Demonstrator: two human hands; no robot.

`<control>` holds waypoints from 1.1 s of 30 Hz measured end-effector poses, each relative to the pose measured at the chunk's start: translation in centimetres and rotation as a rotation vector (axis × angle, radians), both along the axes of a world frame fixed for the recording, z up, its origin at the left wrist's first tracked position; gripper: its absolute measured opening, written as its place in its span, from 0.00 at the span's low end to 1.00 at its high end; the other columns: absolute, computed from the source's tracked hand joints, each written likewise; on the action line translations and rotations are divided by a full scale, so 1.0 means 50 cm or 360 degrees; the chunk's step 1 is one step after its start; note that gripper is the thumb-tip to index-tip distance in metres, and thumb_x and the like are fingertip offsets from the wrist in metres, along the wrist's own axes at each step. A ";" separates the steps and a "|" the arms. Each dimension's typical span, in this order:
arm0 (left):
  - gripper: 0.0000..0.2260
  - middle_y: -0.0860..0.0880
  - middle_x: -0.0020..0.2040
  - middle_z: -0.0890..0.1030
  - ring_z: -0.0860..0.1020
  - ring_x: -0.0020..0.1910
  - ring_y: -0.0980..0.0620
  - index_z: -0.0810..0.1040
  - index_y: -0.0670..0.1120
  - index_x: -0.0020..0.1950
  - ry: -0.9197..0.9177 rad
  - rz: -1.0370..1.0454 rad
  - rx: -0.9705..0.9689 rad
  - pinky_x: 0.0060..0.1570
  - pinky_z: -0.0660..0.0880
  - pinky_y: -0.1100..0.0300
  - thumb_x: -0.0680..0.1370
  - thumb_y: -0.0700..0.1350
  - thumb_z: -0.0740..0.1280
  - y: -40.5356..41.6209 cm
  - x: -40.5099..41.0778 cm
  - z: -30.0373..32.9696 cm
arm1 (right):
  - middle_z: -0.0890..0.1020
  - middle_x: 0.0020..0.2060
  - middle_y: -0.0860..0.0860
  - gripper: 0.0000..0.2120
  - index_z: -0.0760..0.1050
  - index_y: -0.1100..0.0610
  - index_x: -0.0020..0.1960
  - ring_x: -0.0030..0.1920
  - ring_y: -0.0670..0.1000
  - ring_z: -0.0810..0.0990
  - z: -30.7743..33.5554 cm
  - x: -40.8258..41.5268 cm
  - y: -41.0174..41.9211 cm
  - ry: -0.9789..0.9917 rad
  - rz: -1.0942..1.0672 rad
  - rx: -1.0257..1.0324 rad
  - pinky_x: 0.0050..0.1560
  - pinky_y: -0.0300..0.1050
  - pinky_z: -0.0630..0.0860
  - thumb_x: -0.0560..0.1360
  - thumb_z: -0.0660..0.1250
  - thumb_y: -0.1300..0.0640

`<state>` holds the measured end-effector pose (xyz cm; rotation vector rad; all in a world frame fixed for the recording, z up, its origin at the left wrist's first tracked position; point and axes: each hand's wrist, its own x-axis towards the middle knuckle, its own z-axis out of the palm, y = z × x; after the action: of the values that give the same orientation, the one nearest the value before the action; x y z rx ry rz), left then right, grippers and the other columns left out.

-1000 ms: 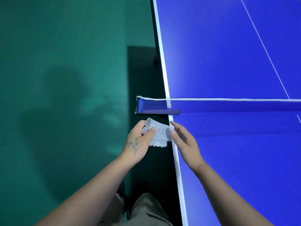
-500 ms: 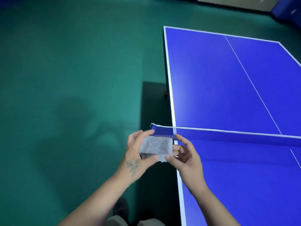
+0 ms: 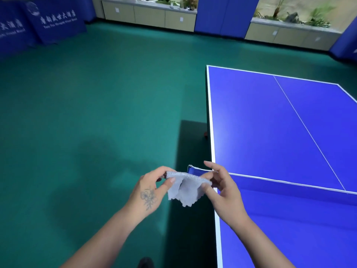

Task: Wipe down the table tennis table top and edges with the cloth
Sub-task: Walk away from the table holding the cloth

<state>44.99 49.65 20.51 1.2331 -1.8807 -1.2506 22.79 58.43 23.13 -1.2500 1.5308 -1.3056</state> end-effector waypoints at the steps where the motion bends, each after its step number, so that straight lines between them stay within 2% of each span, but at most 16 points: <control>1: 0.04 0.53 0.49 0.86 0.84 0.53 0.51 0.83 0.53 0.56 0.0054 -0.0015 -0.0011 0.63 0.78 0.50 0.85 0.50 0.69 -0.003 0.006 0.008 | 0.84 0.46 0.45 0.25 0.75 0.49 0.69 0.46 0.45 0.83 0.003 -0.004 -0.005 0.0066 0.0004 -0.0004 0.53 0.34 0.78 0.81 0.65 0.74; 3: 0.04 0.49 0.45 0.84 0.82 0.46 0.51 0.82 0.50 0.54 0.0133 -0.0041 -0.0003 0.55 0.77 0.52 0.85 0.48 0.68 -0.006 0.012 0.021 | 0.81 0.48 0.41 0.24 0.74 0.46 0.70 0.51 0.45 0.81 0.000 -0.014 -0.019 0.0176 -0.0016 -0.0024 0.57 0.38 0.77 0.83 0.64 0.71; 5: 0.07 0.44 0.42 0.79 0.76 0.41 0.44 0.79 0.49 0.54 0.0165 -0.0053 -0.0032 0.47 0.73 0.53 0.86 0.51 0.66 -0.004 0.010 0.029 | 0.79 0.50 0.43 0.24 0.74 0.45 0.70 0.52 0.49 0.79 -0.007 -0.018 -0.031 0.0213 -0.0022 -0.0060 0.57 0.48 0.79 0.85 0.62 0.70; 6: 0.07 0.45 0.41 0.76 0.72 0.40 0.47 0.78 0.50 0.53 0.0182 -0.0052 -0.0053 0.45 0.71 0.54 0.87 0.51 0.65 0.001 0.007 0.035 | 0.78 0.50 0.43 0.24 0.74 0.44 0.70 0.51 0.50 0.79 -0.008 -0.017 -0.034 0.0232 -0.0017 -0.0082 0.57 0.51 0.80 0.85 0.61 0.70; 8: 0.07 0.49 0.39 0.73 0.70 0.39 0.56 0.77 0.53 0.51 0.0209 0.0004 -0.0084 0.43 0.69 0.58 0.88 0.50 0.63 0.016 -0.002 0.043 | 0.77 0.52 0.43 0.25 0.74 0.43 0.70 0.51 0.49 0.78 -0.008 -0.013 -0.037 0.0290 -0.0006 -0.0141 0.57 0.44 0.78 0.85 0.60 0.71; 10: 0.08 0.56 0.36 0.71 0.68 0.37 0.58 0.76 0.55 0.50 0.0217 0.0071 -0.0140 0.40 0.67 0.63 0.87 0.51 0.62 0.032 -0.010 0.053 | 0.77 0.52 0.44 0.26 0.74 0.42 0.70 0.52 0.48 0.77 -0.004 -0.009 -0.035 0.0358 -0.0005 -0.0255 0.56 0.35 0.74 0.85 0.59 0.71; 12: 0.09 0.59 0.34 0.68 0.65 0.35 0.58 0.73 0.59 0.47 0.0186 0.0133 -0.0197 0.37 0.65 0.64 0.88 0.49 0.62 0.044 -0.014 0.054 | 0.76 0.53 0.48 0.28 0.74 0.43 0.70 0.51 0.50 0.77 0.002 -0.009 -0.032 0.0442 0.0024 -0.0372 0.55 0.36 0.75 0.82 0.56 0.71; 14: 0.13 0.60 0.35 0.67 0.64 0.34 0.57 0.71 0.62 0.46 0.0148 0.0172 -0.0251 0.37 0.64 0.64 0.87 0.46 0.63 0.046 -0.013 0.048 | 0.76 0.51 0.50 0.29 0.74 0.45 0.71 0.50 0.52 0.78 0.003 -0.015 -0.034 0.0536 0.0076 -0.0451 0.55 0.40 0.76 0.79 0.54 0.71; 16: 0.12 0.61 0.38 0.71 0.69 0.37 0.57 0.74 0.60 0.48 0.0130 0.0207 -0.0320 0.40 0.68 0.64 0.87 0.44 0.65 0.044 -0.009 0.039 | 0.77 0.49 0.49 0.26 0.74 0.47 0.71 0.47 0.53 0.79 0.002 -0.024 -0.040 0.0522 0.0096 -0.0453 0.55 0.42 0.77 0.82 0.54 0.70; 18: 0.08 0.60 0.46 0.78 0.76 0.43 0.55 0.80 0.59 0.54 0.0148 0.0269 -0.0302 0.47 0.74 0.63 0.85 0.45 0.67 0.038 -0.003 0.035 | 0.79 0.52 0.48 0.24 0.75 0.48 0.72 0.51 0.52 0.79 0.004 -0.029 -0.044 0.0446 0.0089 -0.0422 0.57 0.38 0.75 0.85 0.58 0.71; 20: 0.09 0.60 0.52 0.81 0.79 0.50 0.54 0.82 0.59 0.59 0.0216 0.0358 -0.0227 0.51 0.75 0.67 0.84 0.44 0.70 0.030 0.005 0.038 | 0.79 0.55 0.46 0.23 0.75 0.49 0.72 0.55 0.51 0.79 0.005 -0.030 -0.047 0.0464 0.0100 -0.0374 0.57 0.35 0.74 0.85 0.59 0.71; 24: 0.11 0.56 0.57 0.83 0.81 0.54 0.58 0.81 0.57 0.61 0.0232 0.0466 -0.0121 0.52 0.74 0.68 0.82 0.42 0.72 0.003 0.029 0.043 | 0.79 0.57 0.43 0.19 0.73 0.45 0.73 0.57 0.51 0.79 -0.014 -0.021 -0.064 0.0563 0.0105 -0.0209 0.54 0.44 0.78 0.87 0.59 0.64; 28: 0.12 0.55 0.59 0.83 0.81 0.57 0.59 0.80 0.59 0.61 0.0246 0.0547 0.0001 0.53 0.74 0.70 0.82 0.44 0.73 -0.034 0.071 0.034 | 0.80 0.56 0.42 0.21 0.73 0.40 0.72 0.55 0.47 0.80 -0.017 -0.011 -0.091 0.0503 -0.0003 -0.0112 0.51 0.38 0.78 0.87 0.63 0.62; 31: 0.11 0.55 0.59 0.84 0.81 0.57 0.62 0.81 0.58 0.61 0.0232 0.0605 0.0047 0.52 0.73 0.73 0.82 0.44 0.73 -0.082 0.104 0.024 | 0.79 0.52 0.40 0.23 0.73 0.40 0.75 0.53 0.48 0.80 -0.028 -0.010 -0.133 0.0461 -0.0063 0.0003 0.55 0.33 0.75 0.85 0.68 0.60; 33: 0.11 0.55 0.58 0.84 0.80 0.56 0.64 0.81 0.56 0.61 0.0217 0.0629 0.0049 0.51 0.71 0.76 0.82 0.43 0.73 -0.129 0.127 0.014 | 0.78 0.51 0.39 0.25 0.73 0.38 0.75 0.54 0.47 0.79 -0.037 -0.002 -0.173 0.0418 -0.0086 0.0091 0.56 0.33 0.75 0.83 0.71 0.59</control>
<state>51.35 43.17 21.21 1.4133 -1.4377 -1.1176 22.67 49.79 21.26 -1.3947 1.7824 -1.1571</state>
